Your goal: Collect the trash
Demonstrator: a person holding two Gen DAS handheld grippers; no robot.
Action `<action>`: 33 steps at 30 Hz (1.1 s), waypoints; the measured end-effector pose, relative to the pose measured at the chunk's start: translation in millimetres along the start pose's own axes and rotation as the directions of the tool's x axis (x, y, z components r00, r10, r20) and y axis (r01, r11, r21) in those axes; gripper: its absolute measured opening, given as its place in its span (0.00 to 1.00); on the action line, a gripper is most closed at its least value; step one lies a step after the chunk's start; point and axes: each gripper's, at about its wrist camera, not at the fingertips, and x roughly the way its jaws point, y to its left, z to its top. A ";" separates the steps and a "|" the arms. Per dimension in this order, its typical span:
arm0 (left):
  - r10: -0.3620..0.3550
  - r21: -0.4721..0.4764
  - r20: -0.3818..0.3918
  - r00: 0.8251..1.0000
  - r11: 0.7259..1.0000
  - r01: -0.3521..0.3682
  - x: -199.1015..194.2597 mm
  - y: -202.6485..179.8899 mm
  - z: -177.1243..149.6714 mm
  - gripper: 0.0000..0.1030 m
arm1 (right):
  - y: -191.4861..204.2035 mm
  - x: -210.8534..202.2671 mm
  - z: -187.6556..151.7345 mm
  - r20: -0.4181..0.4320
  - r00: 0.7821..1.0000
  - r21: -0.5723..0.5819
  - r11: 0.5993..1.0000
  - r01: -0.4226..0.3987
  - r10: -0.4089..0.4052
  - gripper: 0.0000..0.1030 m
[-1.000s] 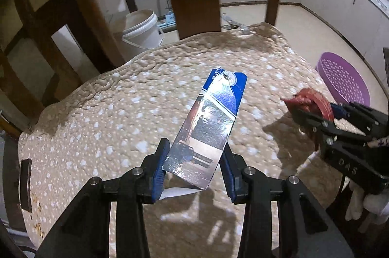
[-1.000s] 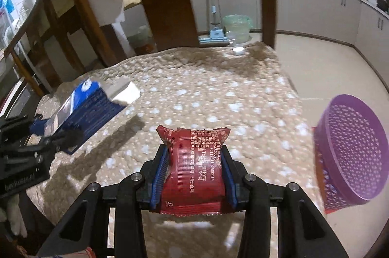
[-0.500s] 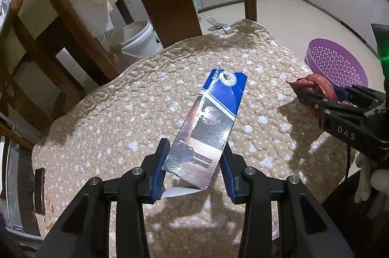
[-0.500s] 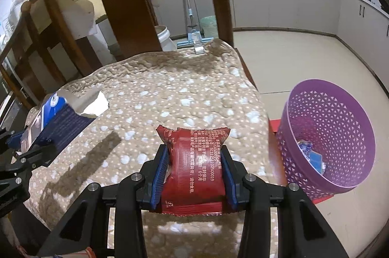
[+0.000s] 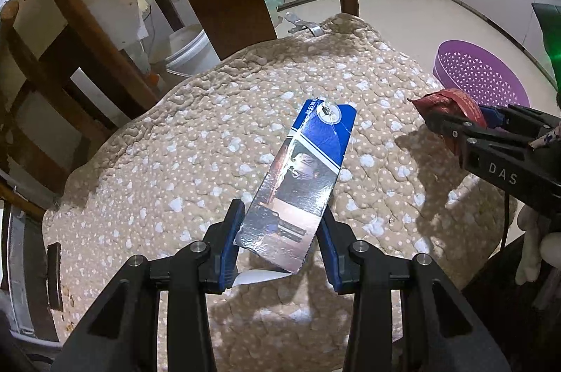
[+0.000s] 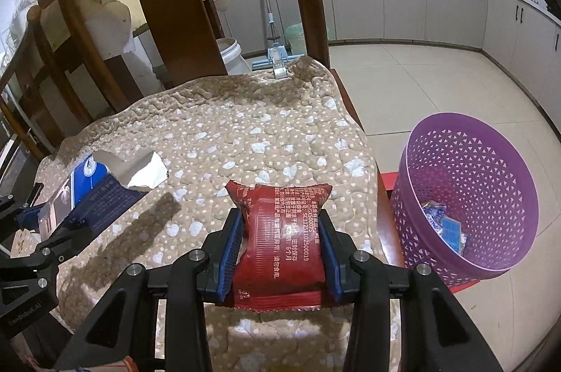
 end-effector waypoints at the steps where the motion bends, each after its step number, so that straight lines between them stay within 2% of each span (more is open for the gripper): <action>1: -0.001 0.000 -0.003 1.000 1.000 0.001 1.2 0.2 -0.2 0.38 | 0.4 0.5 -0.1 -0.001 1.000 -0.002 1.000 0.001 -0.001 0.43; 19: -0.023 -0.001 -0.013 1.000 1.000 0.023 11.1 -0.1 3.7 0.38 | -11.8 -6.2 4.9 0.047 0.998 0.028 0.999 0.031 -0.032 0.44; 33: -0.060 0.041 0.017 0.998 0.997 0.059 9.6 -21.5 21.8 0.38 | -64.9 -26.5 14.2 0.096 0.995 0.179 0.984 0.019 -0.037 0.44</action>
